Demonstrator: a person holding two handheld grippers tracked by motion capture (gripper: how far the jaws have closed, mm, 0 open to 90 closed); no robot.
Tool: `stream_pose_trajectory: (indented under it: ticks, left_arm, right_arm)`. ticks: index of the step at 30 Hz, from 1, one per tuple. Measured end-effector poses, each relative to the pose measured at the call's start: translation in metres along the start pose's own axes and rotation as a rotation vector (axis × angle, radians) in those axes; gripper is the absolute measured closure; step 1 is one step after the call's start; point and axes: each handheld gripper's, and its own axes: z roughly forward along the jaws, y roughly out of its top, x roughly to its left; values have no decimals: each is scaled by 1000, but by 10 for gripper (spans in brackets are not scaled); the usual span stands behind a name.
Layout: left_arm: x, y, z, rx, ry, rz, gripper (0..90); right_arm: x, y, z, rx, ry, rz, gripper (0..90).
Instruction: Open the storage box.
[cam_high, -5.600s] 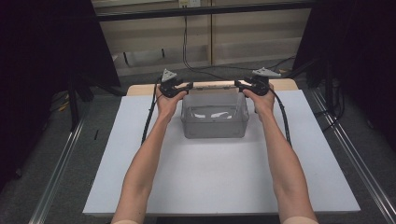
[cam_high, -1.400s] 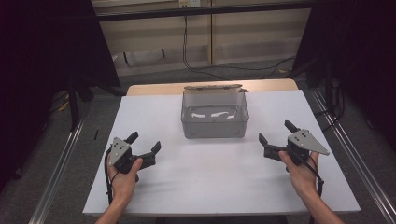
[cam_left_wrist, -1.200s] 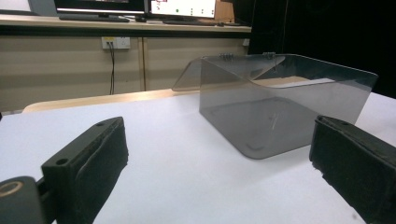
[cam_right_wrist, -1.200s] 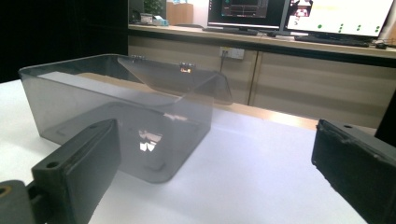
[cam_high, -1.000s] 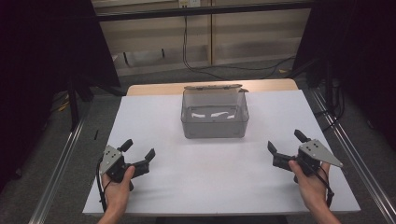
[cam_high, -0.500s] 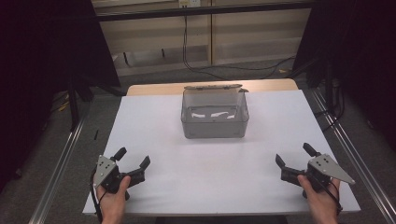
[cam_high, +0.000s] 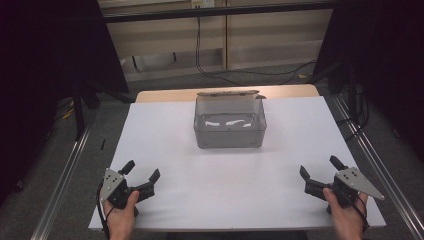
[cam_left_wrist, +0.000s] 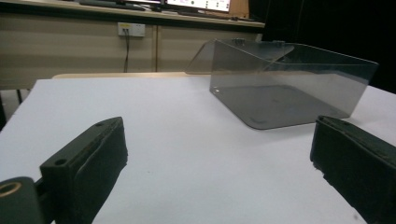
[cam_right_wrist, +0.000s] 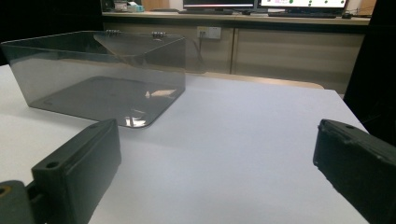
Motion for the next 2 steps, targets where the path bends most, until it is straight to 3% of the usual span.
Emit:
stream_pose_trajectory:
  ticks: [2]
  left_arm:
    - [0,0,2,7,-9,-14,39]
  right_arm:
    - [1,0,1,3,7,-3,7]
